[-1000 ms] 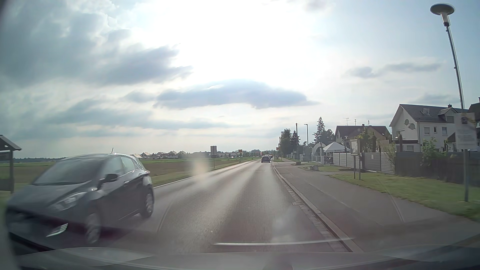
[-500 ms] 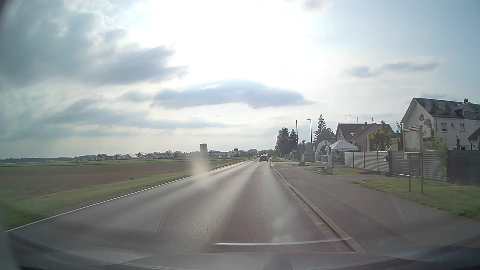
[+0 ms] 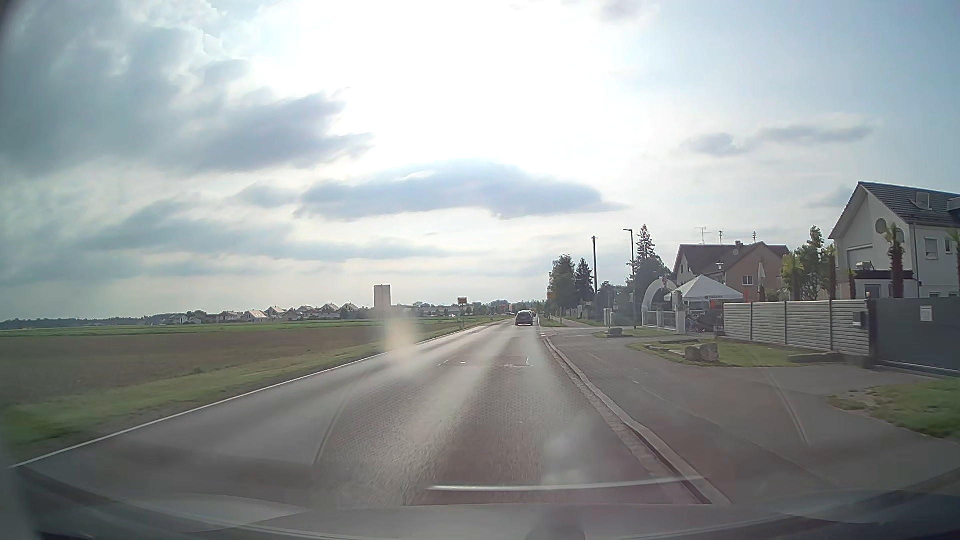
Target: Follow the waypoints while adhering to traffic rules and regulations
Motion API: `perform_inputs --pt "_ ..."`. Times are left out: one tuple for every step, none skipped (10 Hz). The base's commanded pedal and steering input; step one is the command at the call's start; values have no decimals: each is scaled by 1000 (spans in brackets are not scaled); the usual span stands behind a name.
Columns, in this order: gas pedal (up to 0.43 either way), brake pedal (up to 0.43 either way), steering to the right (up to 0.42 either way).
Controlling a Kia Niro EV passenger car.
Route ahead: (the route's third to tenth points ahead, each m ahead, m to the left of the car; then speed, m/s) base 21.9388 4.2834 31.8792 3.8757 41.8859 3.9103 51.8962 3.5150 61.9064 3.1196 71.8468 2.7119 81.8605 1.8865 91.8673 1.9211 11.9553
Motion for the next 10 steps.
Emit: perform_inputs --pt "169 0 7" --pt "169 0 7" --pt "169 0 7" --pt "169 0 7" --pt "169 0 6" --pt "169 0 6" --pt "169 0 4" --pt "169 0 3" --pt "169 0 3" --pt "169 0 3"
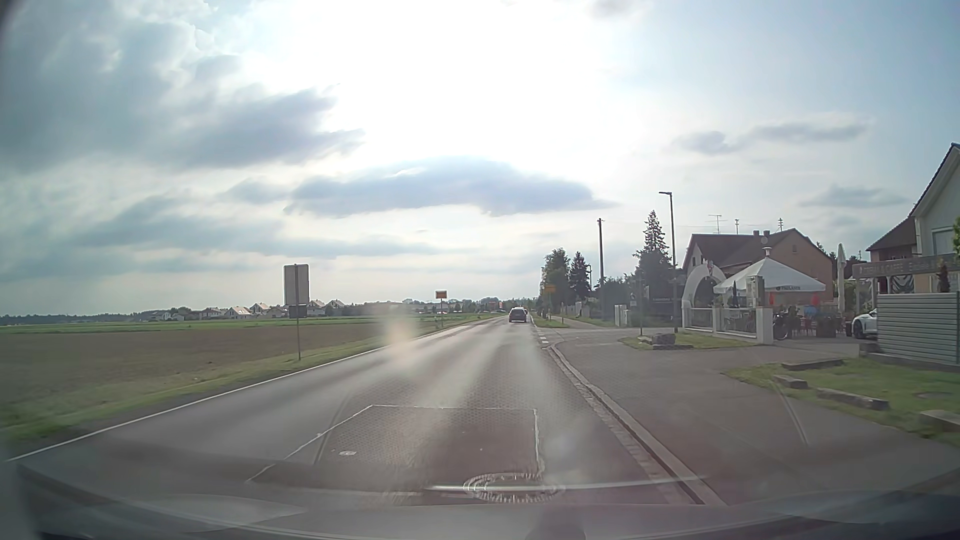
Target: Follow the waypoints while adhering to traffic rules and regulations
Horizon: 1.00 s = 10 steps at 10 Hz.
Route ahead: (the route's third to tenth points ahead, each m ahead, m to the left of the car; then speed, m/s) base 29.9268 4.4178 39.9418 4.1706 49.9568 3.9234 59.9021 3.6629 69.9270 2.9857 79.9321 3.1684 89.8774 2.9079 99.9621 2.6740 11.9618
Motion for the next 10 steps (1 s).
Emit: perform_inputs --pt "169 0 3" --pt "169 0 3" --pt "169 0 3" --pt "169 0 2" --pt "169 0 3" --pt "169 0 2" --pt "169 0 3" --pt "169 0 2" --pt "169 0 2" --pt "169 0 2"
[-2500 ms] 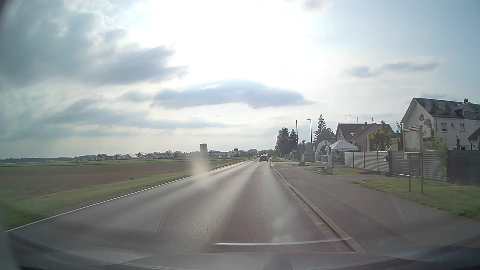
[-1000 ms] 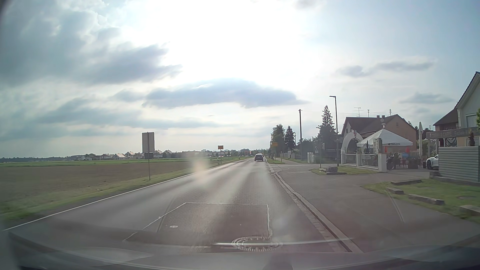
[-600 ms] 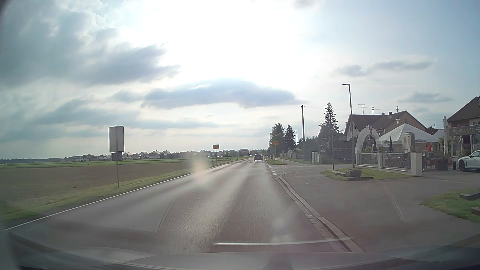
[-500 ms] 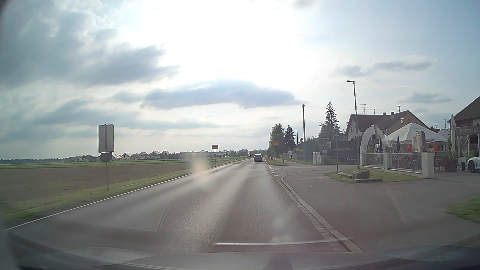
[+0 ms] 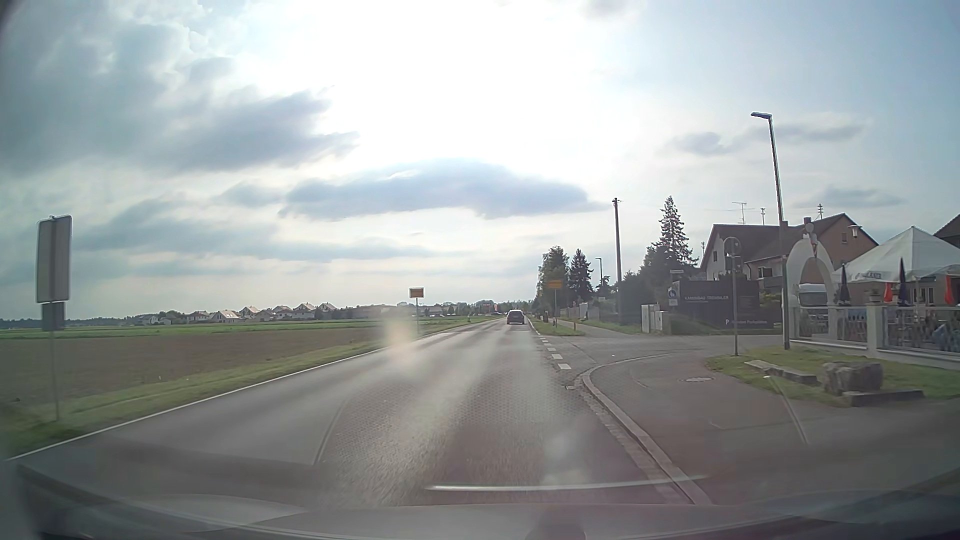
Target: Follow the waypoints while adhering to traffic rules and regulations
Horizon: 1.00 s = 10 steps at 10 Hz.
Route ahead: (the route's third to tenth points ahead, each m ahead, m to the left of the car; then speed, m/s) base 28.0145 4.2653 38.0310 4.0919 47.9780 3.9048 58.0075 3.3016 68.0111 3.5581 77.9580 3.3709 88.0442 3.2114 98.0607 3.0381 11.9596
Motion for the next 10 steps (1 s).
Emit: perform_inputs --pt "169 0 2" --pt "169 0 2" --pt "169 0 2" --pt "169 0 2" --pt "169 0 2" --pt "169 0 2" --pt "169 0 2" --pt "169 0 2" --pt "169 0 2" --pt "169 0 2"
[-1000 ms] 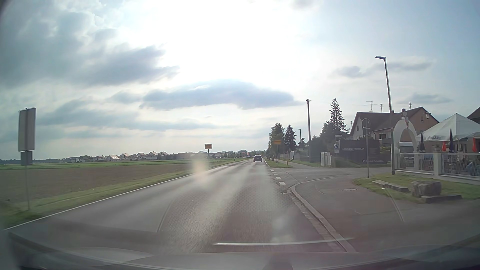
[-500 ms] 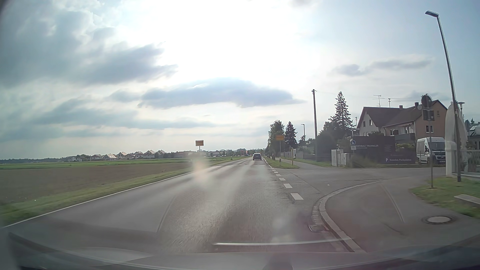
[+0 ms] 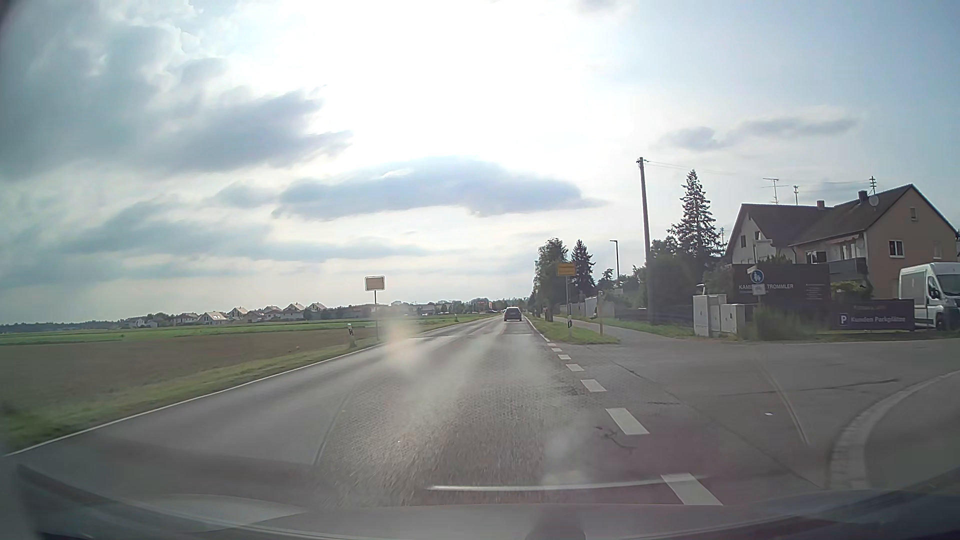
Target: Follow the waypoints while adhering to traffic rules and regulations
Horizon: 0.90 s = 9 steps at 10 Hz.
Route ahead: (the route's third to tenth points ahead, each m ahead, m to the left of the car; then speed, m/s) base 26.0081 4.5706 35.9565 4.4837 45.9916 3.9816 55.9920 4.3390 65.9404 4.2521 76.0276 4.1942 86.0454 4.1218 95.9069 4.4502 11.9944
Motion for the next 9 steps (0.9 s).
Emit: perform_inputs --pt "169 0 2" --pt "169 0 2" --pt "169 0 2" --pt "169 0 2" --pt "169 0 2" --pt "169 0 1" --pt "169 0 2" --pt "169 0 1" --pt "169 0 1"
